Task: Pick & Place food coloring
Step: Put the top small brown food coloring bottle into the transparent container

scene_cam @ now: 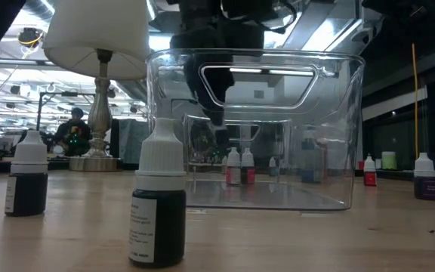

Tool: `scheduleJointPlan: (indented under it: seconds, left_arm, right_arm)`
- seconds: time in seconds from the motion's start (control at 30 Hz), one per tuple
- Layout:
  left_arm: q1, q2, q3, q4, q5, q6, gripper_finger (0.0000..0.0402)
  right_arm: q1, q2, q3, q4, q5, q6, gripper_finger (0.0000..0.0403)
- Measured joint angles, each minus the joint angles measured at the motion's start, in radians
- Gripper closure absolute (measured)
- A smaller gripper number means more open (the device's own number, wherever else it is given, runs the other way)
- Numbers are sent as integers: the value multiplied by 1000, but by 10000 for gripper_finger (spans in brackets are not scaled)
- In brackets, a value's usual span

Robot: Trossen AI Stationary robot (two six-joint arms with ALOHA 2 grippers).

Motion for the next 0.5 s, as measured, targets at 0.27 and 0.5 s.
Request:
scheduleJointPlan:
  seconds: [0.27,0.5]
  left_arm:
    - [1,35,0,15,6,10,343]
    - [6,52,0,26,7,18,343]
  right_arm:
    - [0,0,0,0,0,-4,375]
    - [0,0,0,-1,0,-2,375]
